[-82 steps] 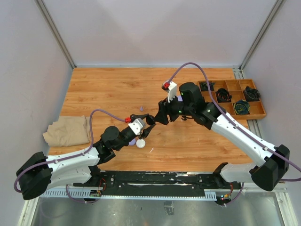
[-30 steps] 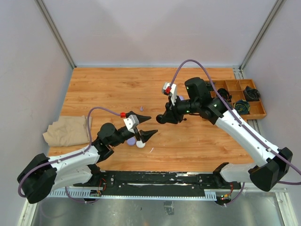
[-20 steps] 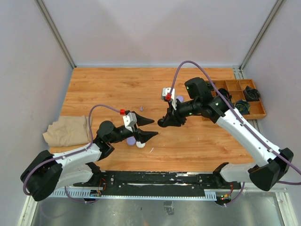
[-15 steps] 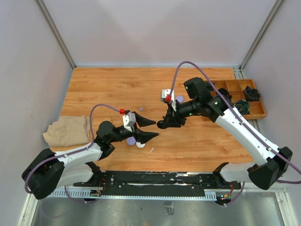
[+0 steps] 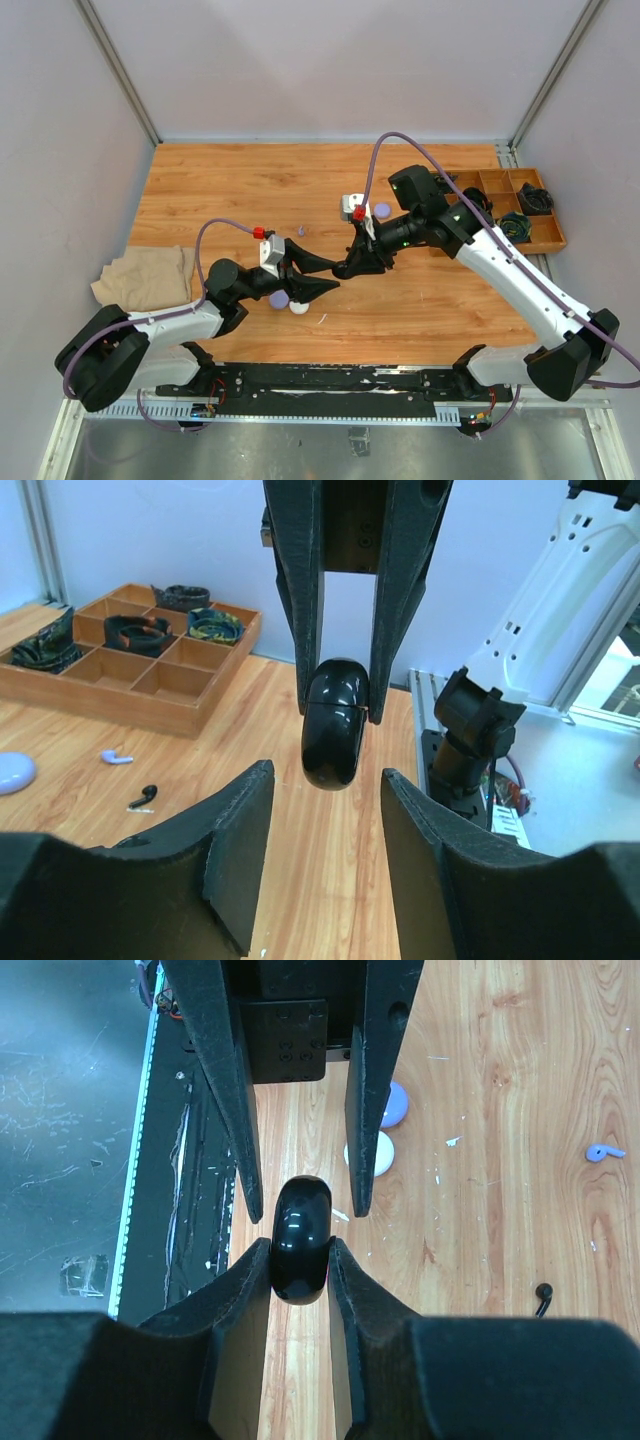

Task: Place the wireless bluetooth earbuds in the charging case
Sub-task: Open the charging case.

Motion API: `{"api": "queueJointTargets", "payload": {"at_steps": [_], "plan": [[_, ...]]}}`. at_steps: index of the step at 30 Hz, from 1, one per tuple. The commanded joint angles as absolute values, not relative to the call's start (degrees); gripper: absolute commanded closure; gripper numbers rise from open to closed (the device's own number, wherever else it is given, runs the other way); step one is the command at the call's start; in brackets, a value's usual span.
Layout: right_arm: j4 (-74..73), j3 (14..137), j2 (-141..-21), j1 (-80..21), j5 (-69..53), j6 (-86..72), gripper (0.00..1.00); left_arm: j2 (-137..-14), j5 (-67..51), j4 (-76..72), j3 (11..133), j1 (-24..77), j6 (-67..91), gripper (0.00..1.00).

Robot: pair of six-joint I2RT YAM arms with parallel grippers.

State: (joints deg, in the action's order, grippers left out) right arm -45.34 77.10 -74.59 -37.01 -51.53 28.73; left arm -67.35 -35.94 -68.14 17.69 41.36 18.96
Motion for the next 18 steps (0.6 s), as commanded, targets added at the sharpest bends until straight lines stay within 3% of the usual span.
{"api": "queueJointTargets", "payload": {"at_steps": [1, 18], "plan": [[-46.5, 79.0, -75.4, -36.8, -53.5, 30.3, 0.99, -67.9, -37.0, -72.7, 18.5, 41.1, 21.5, 0.49], [-46.6, 80.2, -76.5, -37.6, -53.3, 30.3, 0.99, -69.0, -37.0, -72.0, 19.0, 41.1, 22.0, 0.56]]}}
